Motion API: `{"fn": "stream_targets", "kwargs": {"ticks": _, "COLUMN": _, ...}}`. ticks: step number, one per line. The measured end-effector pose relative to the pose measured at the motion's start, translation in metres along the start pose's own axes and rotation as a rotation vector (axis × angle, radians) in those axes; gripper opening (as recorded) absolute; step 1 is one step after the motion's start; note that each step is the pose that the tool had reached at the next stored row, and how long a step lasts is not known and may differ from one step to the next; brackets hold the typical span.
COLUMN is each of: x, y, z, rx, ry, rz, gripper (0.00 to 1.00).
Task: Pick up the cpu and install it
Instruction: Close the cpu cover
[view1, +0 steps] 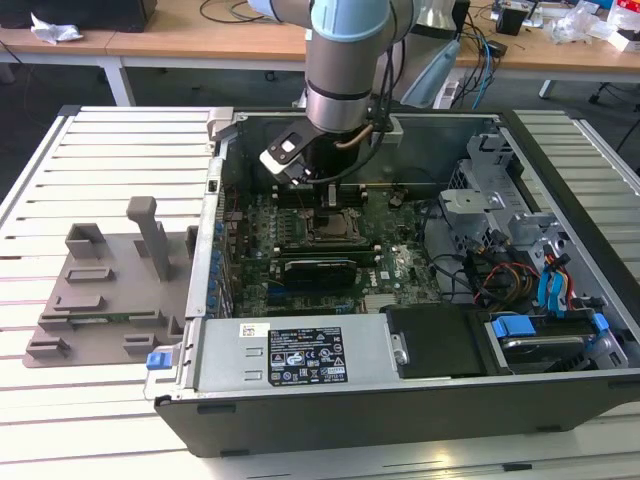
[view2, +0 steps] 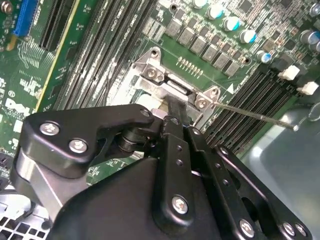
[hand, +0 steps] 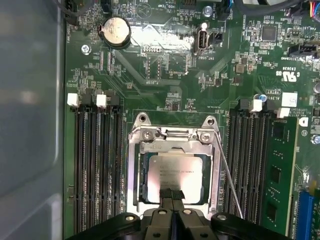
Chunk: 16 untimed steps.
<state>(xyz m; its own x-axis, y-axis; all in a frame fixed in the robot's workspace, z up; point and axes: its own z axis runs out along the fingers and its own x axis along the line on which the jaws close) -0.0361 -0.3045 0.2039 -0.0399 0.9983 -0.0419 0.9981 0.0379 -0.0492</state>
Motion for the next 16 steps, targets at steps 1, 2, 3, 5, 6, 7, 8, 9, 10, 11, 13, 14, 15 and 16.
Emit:
{"fn": "stream_targets", "kwargs": {"ticks": 1, "x": -0.0002, "y": 0.0047, "z": -0.0003, "rx": 0.0008, "ry": 0.0001, "rz": 0.0, "gripper": 0.11}}
{"fn": "stream_targets", "kwargs": {"ticks": 2, "x": -0.0004, "y": 0.0104, "z": -0.0012, "rx": 0.0021, "ry": 0.0008, "rz": 0.0, "gripper": 0.11}}
{"fn": "stream_targets", "kwargs": {"ticks": 3, "x": -0.0004, "y": 0.0125, "z": -0.0031, "rx": 0.0031, "ry": 0.0012, "rz": -0.001, "gripper": 0.11}}
{"fn": "stream_targets", "kwargs": {"ticks": 5, "x": -0.0009, "y": 0.0135, "z": -0.01, "rx": 0.0052, "ry": 0.0004, "rz": -0.001, "gripper": 0.11}}
{"fn": "stream_targets", "kwargs": {"ticks": 6, "x": -0.0011, "y": 0.0137, "z": -0.0135, "rx": 0.0058, "ry": 0.0003, "rz": -0.001, "gripper": 0.11}}
{"fn": "stream_targets", "kwargs": {"ticks": 7, "x": -0.0012, "y": 0.0137, "z": -0.016, "rx": 0.0059, "ry": 0.0004, "rz": 0.0, "gripper": 0.11}}
{"fn": "stream_targets", "kwargs": {"ticks": 8, "x": -0.0014, "y": 0.0138, "z": -0.0188, "rx": 0.006, "ry": 0.0003, "rz": -0.001, "gripper": 0.11}}
{"fn": "stream_targets", "kwargs": {"ticks": 9, "x": -0.0015, "y": 0.0136, "z": -0.0218, "rx": 0.0061, "ry": 0.0003, "rz": 0.0, "gripper": 0.11}}
{"fn": "stream_targets", "kwargs": {"ticks": 10, "x": -0.0016, "y": 0.0135, "z": -0.0239, "rx": 0.0061, "ry": 0.0003, "rz": 0.0, "gripper": 0.11}}
{"fn": "stream_targets", "kwargs": {"ticks": 11, "x": -0.0016, "y": 0.0135, "z": -0.0256, "rx": 0.0061, "ry": 0.0003, "rz": 0.0, "gripper": 0.11}}
{"fn": "stream_targets", "kwargs": {"ticks": 13, "x": -0.0018, "y": 0.0133, "z": -0.0293, "rx": 0.006, "ry": 0.0004, "rz": 0.0, "gripper": 0.11}}
{"fn": "stream_targets", "kwargs": {"ticks": 14, "x": -0.0019, "y": 0.0132, "z": -0.0307, "rx": 0.0061, "ry": 0.0004, "rz": 0.0, "gripper": 0.11}}
{"fn": "stream_targets", "kwargs": {"ticks": 15, "x": -0.0019, "y": 0.0131, "z": -0.0322, "rx": 0.006, "ry": 0.0004, "rz": 0.0, "gripper": 0.11}}
{"fn": "stream_targets", "kwargs": {"ticks": 16, "x": -0.002, "y": 0.013, "z": -0.034, "rx": 0.0061, "ry": 0.0004, "rz": 0.0, "gripper": 0.11}}
